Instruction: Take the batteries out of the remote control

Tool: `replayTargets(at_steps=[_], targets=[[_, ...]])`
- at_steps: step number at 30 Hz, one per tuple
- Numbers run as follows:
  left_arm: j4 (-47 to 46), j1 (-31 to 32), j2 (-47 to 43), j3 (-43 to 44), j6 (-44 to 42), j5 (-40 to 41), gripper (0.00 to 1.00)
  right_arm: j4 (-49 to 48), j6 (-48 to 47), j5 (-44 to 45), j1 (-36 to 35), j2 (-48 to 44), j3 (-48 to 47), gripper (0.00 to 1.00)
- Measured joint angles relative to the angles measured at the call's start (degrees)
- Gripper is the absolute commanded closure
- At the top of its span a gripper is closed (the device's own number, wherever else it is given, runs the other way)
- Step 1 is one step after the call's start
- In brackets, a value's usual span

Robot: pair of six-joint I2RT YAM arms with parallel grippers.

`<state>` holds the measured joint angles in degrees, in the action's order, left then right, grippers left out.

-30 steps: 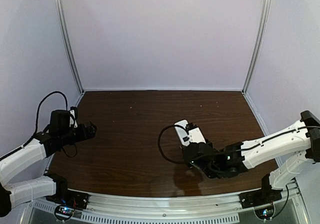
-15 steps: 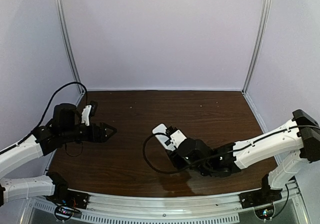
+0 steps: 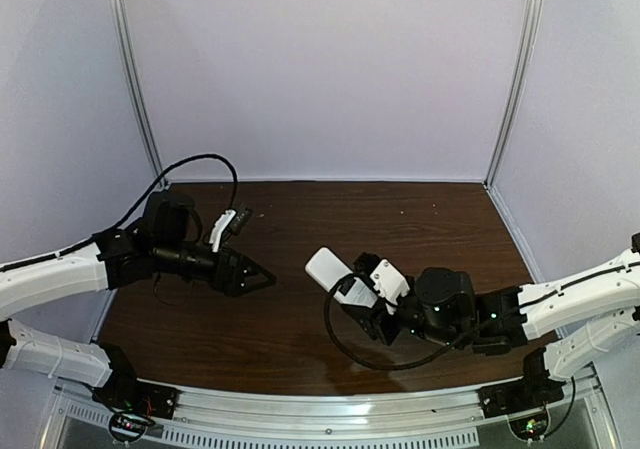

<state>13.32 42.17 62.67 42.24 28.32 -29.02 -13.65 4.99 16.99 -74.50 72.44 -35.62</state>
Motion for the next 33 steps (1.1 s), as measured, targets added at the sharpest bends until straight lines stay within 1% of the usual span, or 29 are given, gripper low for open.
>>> replayTargets(at_steps=[6,13,17,31,33], targets=[[-1.01,1.88,1.46,3.78,0.44,-3.74,0.12,-1.99,-0.9,-1.6,0.0,-3.67,0.0,1.0],[-1.66,5.03,7.41,7.26,1.25,-4.48,0.15,-7.21,-0.26,-1.75,-0.37,2.21,0.46,1.0],[-1.79,6.58,8.94,9.03,1.57,-4.96,0.2,-7.3,-0.68,-1.79,-0.42,3.32,0.74,1.0],[-2.93,6.88,15.15,11.74,3.43,-7.23,0.35,-9.31,-3.41,-2.01,-0.94,4.31,0.74,1.0],[-3.34,7.1,15.67,11.85,3.8,-7.48,0.39,-9.33,-3.58,-2.05,-1.03,4.76,0.74,1.0]])
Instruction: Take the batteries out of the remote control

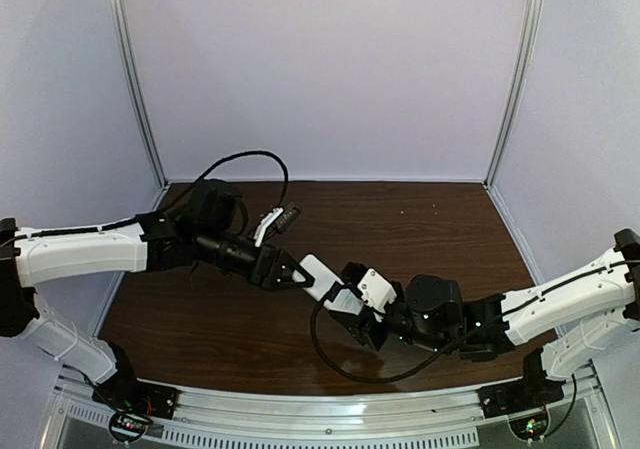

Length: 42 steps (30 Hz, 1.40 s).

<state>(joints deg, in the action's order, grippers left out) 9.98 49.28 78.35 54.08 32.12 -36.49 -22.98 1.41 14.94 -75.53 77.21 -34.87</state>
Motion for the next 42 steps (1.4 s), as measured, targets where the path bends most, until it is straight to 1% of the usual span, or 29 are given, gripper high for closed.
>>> replayTargets(at_steps=[2,3,13,17,19,24,30,35,42], targets=[[-0.48,0.24,0.76,0.02,0.48,-0.26,0.46,-0.02,-0.24,-0.04,-0.09,0.31,0.0,1.0],[-0.81,0.35,1.14,0.02,0.76,-0.37,0.47,-0.04,-0.57,-0.07,-0.09,0.39,0.0,1.0],[-3.69,1.46,3.15,0.02,2.14,-1.14,0.54,-1.03,-2.32,0.04,-0.37,0.7,0.0,1.0],[-4.22,1.46,3.45,0.02,2.45,-1.44,0.59,-1.25,-2.58,0.09,-0.39,1.25,0.0,1.0],[-4.39,1.46,3.63,0.02,2.56,-1.51,0.64,-1.25,-2.62,0.24,-0.46,1.42,0.0,1.0],[-4.42,1.57,4.74,0.02,2.99,-1.6,0.68,-1.25,-2.75,0.59,-0.61,1.49,0.0,1.0],[-4.48,1.57,5.53,0.02,3.43,-1.73,0.68,-1.22,-2.8,1.07,-0.63,2.21,0.0,1.0],[-5.11,1.57,6.25,0.02,3.8,-1.7,0.6,-1.33,-2.8,1.66,-0.63,2.45,0.0,1.0],[-5.46,1.57,6.97,0.02,4.04,-1.68,0.58,-1.66,-2.82,1.99,-0.66,2.67,0.0,1.0]])
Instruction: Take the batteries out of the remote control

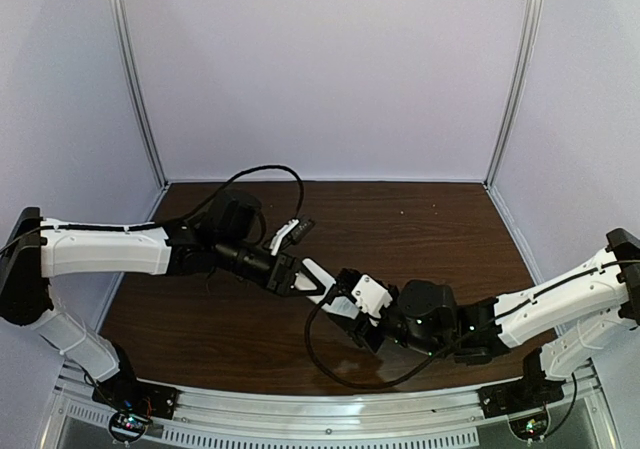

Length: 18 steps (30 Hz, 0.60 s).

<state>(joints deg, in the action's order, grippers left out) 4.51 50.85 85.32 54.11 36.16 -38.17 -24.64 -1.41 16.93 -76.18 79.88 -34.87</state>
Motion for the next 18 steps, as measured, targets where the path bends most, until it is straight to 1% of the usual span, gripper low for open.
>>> replayTargets(at_steps=[4,8,12,18], targets=[[-0.02,0.0,0.0,0.0,0.0,0.02,0.57,-0.07,0.0,0.04,-0.09,0.2,0.0,1.0],[-0.07,0.0,0.0,0.0,0.02,0.0,0.55,-0.07,0.0,0.07,-0.09,0.37,0.0,1.0],[-0.09,0.0,0.0,0.02,0.2,0.04,0.55,-0.07,0.0,0.09,-0.09,0.68,0.0,1.0],[-0.11,0.0,0.07,0.02,0.31,0.13,0.58,-0.07,0.0,0.13,-0.09,1.11,0.0,1.0]])
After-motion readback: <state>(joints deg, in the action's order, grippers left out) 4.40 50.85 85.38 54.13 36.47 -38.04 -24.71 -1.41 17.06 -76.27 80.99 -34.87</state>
